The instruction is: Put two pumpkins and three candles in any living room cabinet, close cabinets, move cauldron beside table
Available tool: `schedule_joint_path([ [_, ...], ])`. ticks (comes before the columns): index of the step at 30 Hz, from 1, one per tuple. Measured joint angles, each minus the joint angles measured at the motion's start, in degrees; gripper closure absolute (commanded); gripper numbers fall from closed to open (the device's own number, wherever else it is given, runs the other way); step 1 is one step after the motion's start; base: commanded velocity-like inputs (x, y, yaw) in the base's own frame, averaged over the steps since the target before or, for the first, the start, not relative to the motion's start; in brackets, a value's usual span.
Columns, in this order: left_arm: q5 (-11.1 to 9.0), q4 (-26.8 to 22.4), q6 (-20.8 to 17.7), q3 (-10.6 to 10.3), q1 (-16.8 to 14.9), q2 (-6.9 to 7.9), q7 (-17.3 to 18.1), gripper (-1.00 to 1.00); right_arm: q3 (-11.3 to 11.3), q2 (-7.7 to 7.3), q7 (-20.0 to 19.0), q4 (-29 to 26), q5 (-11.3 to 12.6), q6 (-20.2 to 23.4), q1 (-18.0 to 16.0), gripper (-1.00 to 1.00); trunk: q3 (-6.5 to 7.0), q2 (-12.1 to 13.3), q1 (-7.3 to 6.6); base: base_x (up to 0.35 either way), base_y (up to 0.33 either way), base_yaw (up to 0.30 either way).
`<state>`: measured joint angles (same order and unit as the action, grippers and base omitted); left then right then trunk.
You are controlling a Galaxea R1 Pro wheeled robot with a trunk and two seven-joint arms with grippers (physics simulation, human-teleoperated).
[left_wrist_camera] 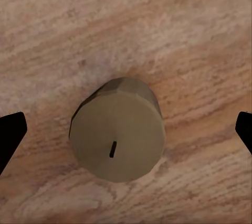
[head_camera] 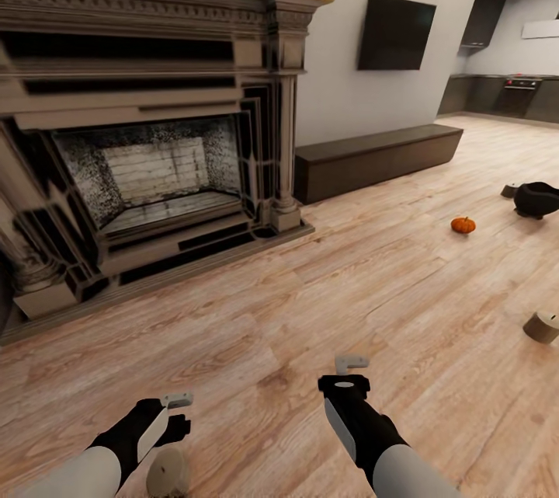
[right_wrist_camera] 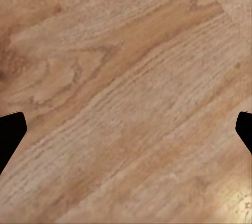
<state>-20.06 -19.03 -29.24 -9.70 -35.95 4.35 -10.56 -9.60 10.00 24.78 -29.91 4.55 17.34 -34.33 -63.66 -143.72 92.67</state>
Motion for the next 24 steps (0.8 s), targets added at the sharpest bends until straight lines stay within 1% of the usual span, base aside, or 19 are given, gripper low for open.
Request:
schedule_joint_path([
  [14,0.1,-0.1,0.1,0.0,0.0,0.14,0.0,-1.0,0.0,0.0,0.0,0.0,0.0,0.0,0.0,-1.0,-3.1,-0.2,0.36,0.0,0.0,0.0],
  [21,0.0,-0.1,0.2,0.1,0.0,0.17,0.1,-1.0,0.0,0.0,0.0,0.0,0.0,0.0,0.0,-1.0,-3.11,-0.2,0.36,0.011,0.0,0.0],
  [24,-0.1,0.0,1.7,0.1,0.0,0.24,0.1,-1.0,0.0,0.0,0.0,0.0,0.0,0.0,0.0,-1.0,-3.11,-0.2,0.35,0.112,0.0,0.0],
])
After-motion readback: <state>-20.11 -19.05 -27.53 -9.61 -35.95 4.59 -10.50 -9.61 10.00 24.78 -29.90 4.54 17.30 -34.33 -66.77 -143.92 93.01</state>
